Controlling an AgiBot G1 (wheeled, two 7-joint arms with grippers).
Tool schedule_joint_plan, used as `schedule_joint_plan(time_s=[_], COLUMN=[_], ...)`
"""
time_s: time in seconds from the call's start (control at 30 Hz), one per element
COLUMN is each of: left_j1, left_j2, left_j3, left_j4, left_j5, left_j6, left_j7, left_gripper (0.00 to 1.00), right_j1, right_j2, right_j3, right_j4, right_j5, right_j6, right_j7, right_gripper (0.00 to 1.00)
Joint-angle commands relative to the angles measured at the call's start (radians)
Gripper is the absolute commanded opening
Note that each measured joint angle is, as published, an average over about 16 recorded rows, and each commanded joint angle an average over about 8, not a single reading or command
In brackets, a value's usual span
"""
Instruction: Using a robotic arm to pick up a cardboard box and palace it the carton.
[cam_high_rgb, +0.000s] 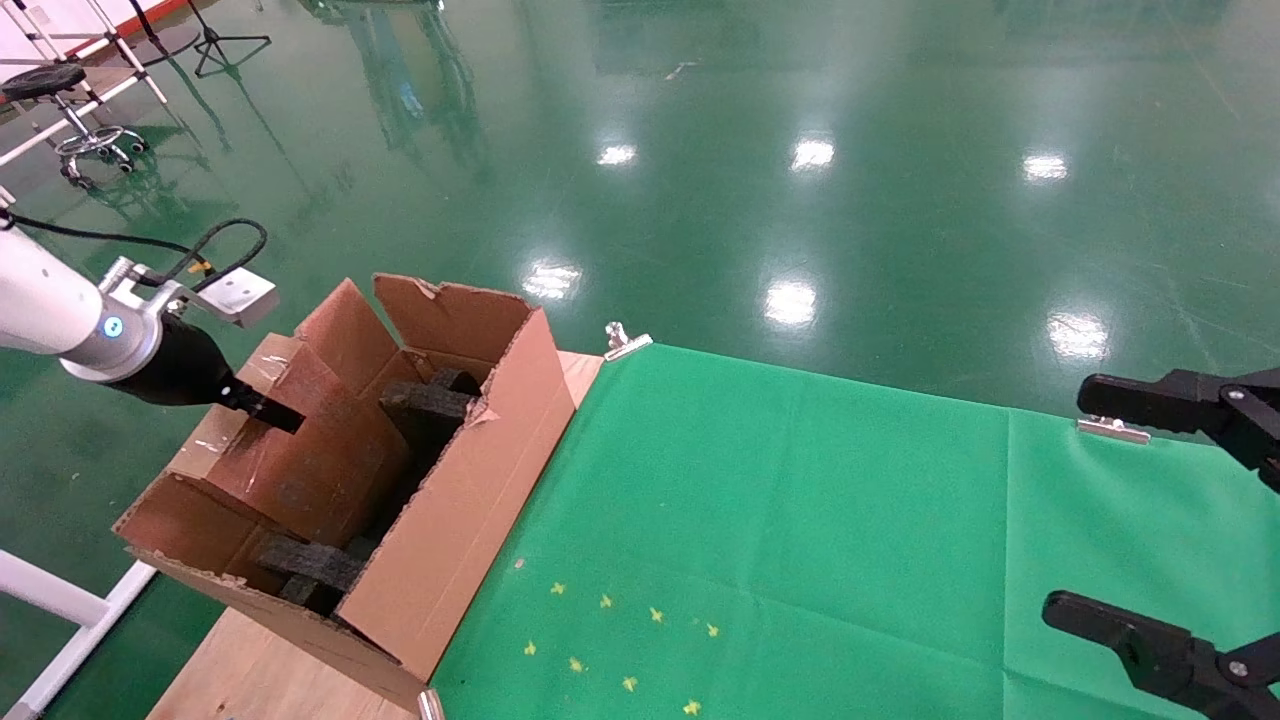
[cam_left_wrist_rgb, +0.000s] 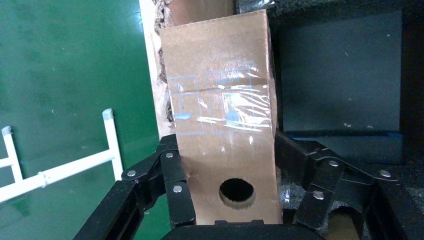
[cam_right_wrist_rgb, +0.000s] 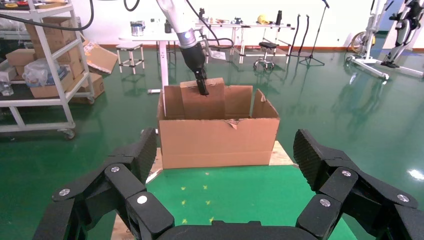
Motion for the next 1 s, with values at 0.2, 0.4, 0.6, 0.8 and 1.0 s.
schedule_joint_plan(time_s=[0.2,0.4,0.6,0.8,1.0], left_j1=[-0.004,-0.006,-0.038,-0.116,-0.162], left_j2=[-0.001,-0.002,-0.018,-0.060,-0.080], left_j3=[0.001,0.001,-0.026,-0.074,-0.090], left_j4=[-0.004,-0.006,-0.024,-0.069,-0.096], left_j5=[0.001,0.002,-0.035,-0.104,-0.123], left_j6=[0.005,0.009,0.017,0.049,0.060], left_j7=[-0.001,-0.001,0.009,0.019,0.008], left_gripper=[1.00,1.00,1.00,1.00,1.00], right_j1=[0.000,0.000,0.000,0.000,0.000], right_j2=[0.000,0.000,0.000,0.000,0.000], right_j3=[0.000,0.000,0.000,0.000,0.000], right_j4=[0.000,0.000,0.000,0.000,0.000], right_j5=[0.000,0.000,0.000,0.000,0.000], right_j6=[0.000,0.000,0.000,0.000,0.000], right_j7=[0.000,0.000,0.000,0.000,0.000], right_gripper=[1.00,1.00,1.00,1.00,1.00])
